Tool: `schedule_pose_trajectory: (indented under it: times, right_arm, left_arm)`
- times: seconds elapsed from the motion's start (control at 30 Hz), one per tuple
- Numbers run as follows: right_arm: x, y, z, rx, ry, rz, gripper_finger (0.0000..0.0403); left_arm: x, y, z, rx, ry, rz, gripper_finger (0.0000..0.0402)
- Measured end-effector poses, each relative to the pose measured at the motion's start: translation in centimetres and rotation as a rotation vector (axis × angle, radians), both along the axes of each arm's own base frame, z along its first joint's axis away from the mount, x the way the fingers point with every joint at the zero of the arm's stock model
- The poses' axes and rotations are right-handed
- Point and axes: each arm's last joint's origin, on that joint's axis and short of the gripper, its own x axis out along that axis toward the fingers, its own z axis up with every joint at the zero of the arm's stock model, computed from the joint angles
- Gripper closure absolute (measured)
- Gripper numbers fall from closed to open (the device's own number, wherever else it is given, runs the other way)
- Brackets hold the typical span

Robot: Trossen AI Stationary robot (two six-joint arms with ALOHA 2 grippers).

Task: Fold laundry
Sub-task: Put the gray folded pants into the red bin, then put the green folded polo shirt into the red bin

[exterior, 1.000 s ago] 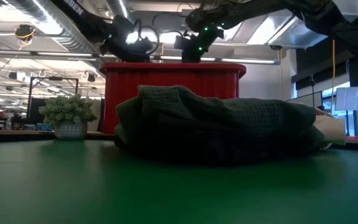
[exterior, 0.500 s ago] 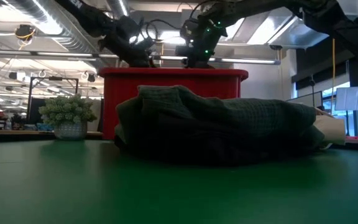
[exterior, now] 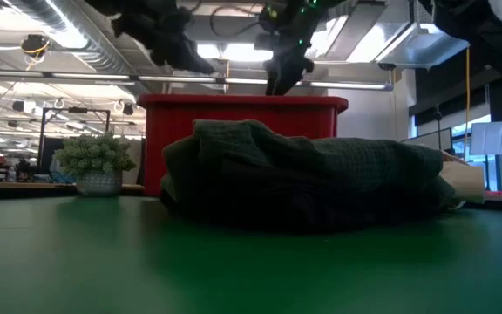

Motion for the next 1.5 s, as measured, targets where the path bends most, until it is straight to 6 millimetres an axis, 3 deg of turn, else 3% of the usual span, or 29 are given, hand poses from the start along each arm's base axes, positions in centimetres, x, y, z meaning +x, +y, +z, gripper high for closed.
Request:
schedule_pose_trajectory:
  times: [0.17, 0.33, 0.6, 0.77, 1.0, 1.23, 1.5]
  right_arm:
    - [-0.6, 2.8, 2.1, -0.041, 0.004, -0.018, 0.0164]
    - [-0.7, 6.9, 4.2, -0.019, -0.043, -0.003, 0.0176]
    - [0.0, 14.0, 3.7, 0.139, 0.048, -0.01, 0.0225]
    - [0.7, 18.9, 2.0, 0.187, 0.123, 0.001, 0.0254]
    - [-0.1, 24.6, -1.2, 0.168, 0.198, -0.015, 0.028]
    - [-4.4, 28.0, -2.6, 0.261, -0.053, -0.046, 0.0292]
    - [-7.3, 31.6, -8.2, 0.382, -0.211, -0.051, 0.0292]
  left_arm:
    - [-0.7, -2.0, 1.8, -0.045, -0.06, -0.005, 0.0226]
    - [-0.4, -5.5, 3.1, -0.089, -0.074, -0.1, 0.0225]
    - [2.3, -11.9, 1.7, -0.151, 0.088, -0.153, 0.0234]
    - [3.8, -16.5, -0.7, -0.135, 0.194, -0.129, 0.0241]
    - [4.4, -22.2, -3.5, -0.129, 0.235, -0.113, 0.0243]
    - [4.0, -26.4, -5.9, -0.142, 0.211, -0.106, 0.0243]
    - [4.3, -30.3, -9.3, -0.187, 0.014, -0.225, 0.0243]
